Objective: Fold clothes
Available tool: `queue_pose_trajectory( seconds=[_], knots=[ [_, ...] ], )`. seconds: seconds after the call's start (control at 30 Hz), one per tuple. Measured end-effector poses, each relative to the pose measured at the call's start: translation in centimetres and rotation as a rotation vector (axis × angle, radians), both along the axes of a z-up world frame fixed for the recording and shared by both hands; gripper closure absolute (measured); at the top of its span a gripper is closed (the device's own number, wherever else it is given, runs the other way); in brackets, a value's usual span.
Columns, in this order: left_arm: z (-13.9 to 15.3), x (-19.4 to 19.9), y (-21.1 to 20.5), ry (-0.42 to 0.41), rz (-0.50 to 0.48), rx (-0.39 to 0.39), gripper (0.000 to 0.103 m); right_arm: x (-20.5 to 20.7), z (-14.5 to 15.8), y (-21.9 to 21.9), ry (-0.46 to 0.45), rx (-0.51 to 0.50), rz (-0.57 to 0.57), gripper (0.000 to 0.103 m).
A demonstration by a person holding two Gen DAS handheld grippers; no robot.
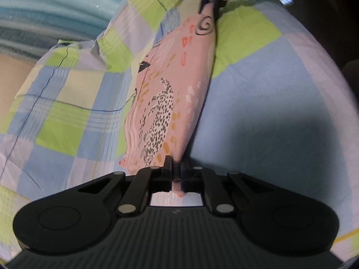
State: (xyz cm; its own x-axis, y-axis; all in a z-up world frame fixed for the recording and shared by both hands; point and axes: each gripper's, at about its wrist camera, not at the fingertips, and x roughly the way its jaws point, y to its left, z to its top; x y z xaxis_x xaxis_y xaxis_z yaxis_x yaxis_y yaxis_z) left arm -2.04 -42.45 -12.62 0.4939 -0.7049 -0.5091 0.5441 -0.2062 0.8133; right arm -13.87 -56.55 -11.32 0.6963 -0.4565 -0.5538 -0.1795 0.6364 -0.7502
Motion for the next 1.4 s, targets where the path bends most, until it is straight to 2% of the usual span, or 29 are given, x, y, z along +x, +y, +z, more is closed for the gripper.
queue_pose_trajectory(
  seconds=[0.17,0.27,0.33,0.4,0.47,0.57,0.73,0.83,0.9,0.97,1.03,1.07,1.1,1.2,1.3,1.4],
  knots=[
    [0.3,-0.2,0.0,-0.019,0.003,0.019,0.098,-0.9,-0.2,-0.8,0.001,0.04,-0.058,0.095],
    [0.6,-0.2,0.3,-0.004,0.018,0.029,0.095,-1.7,0.0,-1.3,0.005,0.059,-0.107,0.098],
    [1.2,-0.2,0.9,0.035,0.029,0.027,0.092,-2.4,0.2,-1.7,0.009,0.054,-0.133,0.103],
    [2.0,0.1,1.7,0.098,0.051,0.009,0.085,-3.3,0.8,-2.0,-0.01,0.059,-0.152,0.103],
    [3.4,0.8,2.4,0.196,0.097,-0.036,0.083,-4.0,1.8,-2.2,-0.042,0.089,-0.178,0.094],
    [5.5,2.2,2.6,0.312,0.165,-0.118,0.083,-4.4,3.9,-2.5,-0.129,0.189,-0.218,0.083],
    [6.6,3.8,-1.1,0.392,0.185,-0.177,0.083,-1.9,6.7,-3.8,-0.251,0.455,-0.276,0.074],
    [6.0,4.9,-2.4,0.403,0.22,-0.165,0.083,0.7,6.8,-4.9,-0.256,0.651,-0.301,0.074],
    [5.8,5.6,-2.8,0.403,0.25,-0.163,0.083,2.4,6.0,-5.8,-0.222,0.747,-0.32,0.074],
    [5.6,6.4,-3.3,0.403,0.28,-0.16,0.083,3.3,4.9,-6.7,-0.208,0.77,-0.353,0.074],
    [5.4,7.1,-3.7,0.402,0.309,-0.158,0.083,3.3,4.3,-8.3,-0.234,0.788,-0.4,0.073],
    [5.3,7.5,-3.9,0.402,0.324,-0.157,0.083,3.2,4.2,-9.2,-0.251,0.796,-0.432,0.07],
    [5.2,7.8,-4.2,0.402,0.339,-0.156,0.083,3.1,4.3,-10.0,-0.265,0.796,-0.464,0.061],
    [4.9,9.0,-4.8,0.401,0.384,-0.152,0.083,2.5,5.5,-12.1,-0.344,0.792,-0.558,0.063],
    [6.6,10.0,-6.1,0.549,0.489,-0.246,0.078,1.5,6.2,-14.7,-0.462,0.938,-0.596,0.063],
    [8.0,10.6,-7.9,0.719,0.565,-0.322,0.072,1.8,5.9,-16.6,-0.512,1.086,-0.59,0.063]
  ],
)
